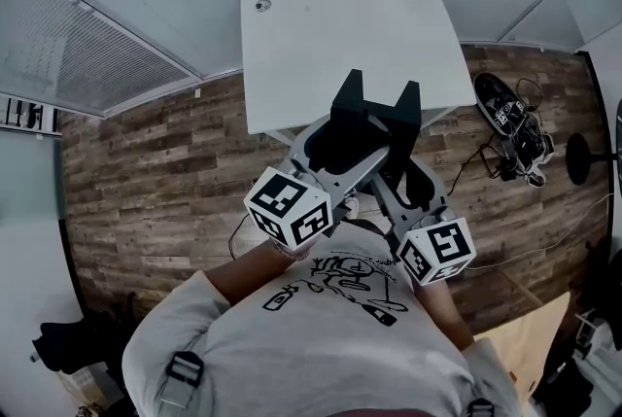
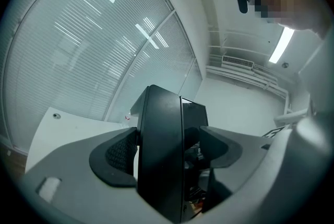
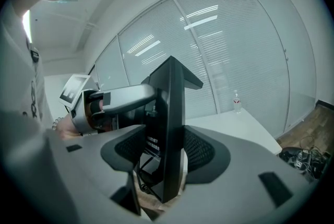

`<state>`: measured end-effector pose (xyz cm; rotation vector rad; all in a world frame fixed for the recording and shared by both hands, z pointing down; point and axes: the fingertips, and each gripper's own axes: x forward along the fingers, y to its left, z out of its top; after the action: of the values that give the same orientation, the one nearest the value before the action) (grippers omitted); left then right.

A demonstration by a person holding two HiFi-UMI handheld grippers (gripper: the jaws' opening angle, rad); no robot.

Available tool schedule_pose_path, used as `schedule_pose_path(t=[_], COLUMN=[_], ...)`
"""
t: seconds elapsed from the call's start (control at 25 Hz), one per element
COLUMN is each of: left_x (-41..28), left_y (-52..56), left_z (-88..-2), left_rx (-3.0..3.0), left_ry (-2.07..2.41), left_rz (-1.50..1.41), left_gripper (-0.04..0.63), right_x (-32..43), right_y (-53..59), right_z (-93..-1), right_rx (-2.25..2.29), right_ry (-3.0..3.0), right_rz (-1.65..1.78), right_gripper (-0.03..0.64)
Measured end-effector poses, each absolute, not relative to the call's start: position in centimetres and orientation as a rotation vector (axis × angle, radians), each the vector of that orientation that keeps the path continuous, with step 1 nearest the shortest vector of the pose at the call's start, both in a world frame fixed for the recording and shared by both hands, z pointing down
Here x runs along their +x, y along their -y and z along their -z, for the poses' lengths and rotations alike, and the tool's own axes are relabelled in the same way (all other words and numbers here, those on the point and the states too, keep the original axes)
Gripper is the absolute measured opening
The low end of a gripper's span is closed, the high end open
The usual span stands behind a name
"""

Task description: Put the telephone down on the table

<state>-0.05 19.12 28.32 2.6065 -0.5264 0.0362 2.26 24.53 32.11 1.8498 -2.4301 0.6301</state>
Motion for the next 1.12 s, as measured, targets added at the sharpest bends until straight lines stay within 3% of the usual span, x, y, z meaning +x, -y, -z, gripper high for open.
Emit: schedule_pose_path(t=[0.48,1.12], left_x=[2.4,4.2], left_y=[-16.8,-5.5], left_z=[-29.1,-29.5], left_rx=[2.588,2.547], left_ry=[0.548,0.626], left_rz=[-0.049,-0.045], left_gripper=[0.359,0.359], right_x=[4.7,6.8], right_y=[-22.3,-10.9], right_z=[-32.9,-33.2], right_rx=[1.824,1.733], right_ry=[2.443,2.477], right_rz=[-0.662,-0.687], right_gripper=[0.213,0.213])
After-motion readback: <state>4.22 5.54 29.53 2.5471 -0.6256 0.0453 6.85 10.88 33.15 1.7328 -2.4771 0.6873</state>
